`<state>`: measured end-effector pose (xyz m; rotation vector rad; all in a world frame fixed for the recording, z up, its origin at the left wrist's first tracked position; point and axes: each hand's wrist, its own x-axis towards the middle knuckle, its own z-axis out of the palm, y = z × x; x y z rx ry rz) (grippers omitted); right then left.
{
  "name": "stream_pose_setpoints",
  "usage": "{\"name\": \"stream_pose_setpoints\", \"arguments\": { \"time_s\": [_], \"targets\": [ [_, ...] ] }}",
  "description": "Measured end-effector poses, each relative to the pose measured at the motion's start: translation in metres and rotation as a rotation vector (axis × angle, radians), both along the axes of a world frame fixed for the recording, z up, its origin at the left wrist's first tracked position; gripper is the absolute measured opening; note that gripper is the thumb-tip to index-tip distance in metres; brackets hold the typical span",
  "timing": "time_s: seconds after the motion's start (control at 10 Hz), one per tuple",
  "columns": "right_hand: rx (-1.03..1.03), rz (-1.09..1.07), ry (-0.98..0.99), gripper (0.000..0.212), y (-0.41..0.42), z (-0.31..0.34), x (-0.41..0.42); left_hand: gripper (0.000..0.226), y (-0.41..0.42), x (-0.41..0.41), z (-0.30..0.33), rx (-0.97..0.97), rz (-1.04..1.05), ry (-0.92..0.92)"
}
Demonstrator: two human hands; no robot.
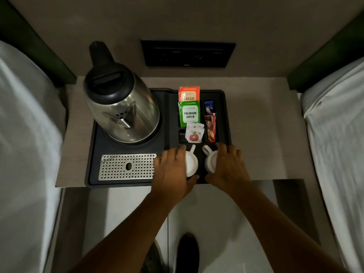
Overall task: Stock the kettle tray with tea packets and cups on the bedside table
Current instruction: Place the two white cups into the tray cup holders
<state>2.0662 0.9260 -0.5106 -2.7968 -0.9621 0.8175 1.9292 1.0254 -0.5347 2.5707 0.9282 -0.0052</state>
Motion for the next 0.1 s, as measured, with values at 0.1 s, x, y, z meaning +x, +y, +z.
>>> {"name": "stream_pose_setpoints", "arguments": {
  "time_s": [0.1],
  "targets": [
    [-0.001, 0.029, 0.048, 0.116, 0.0021, 0.0218, -0.0006, 0.101, -0.0017, -0.006, 0.02, -0.05, 0.0, 0.018]
  ]
}}
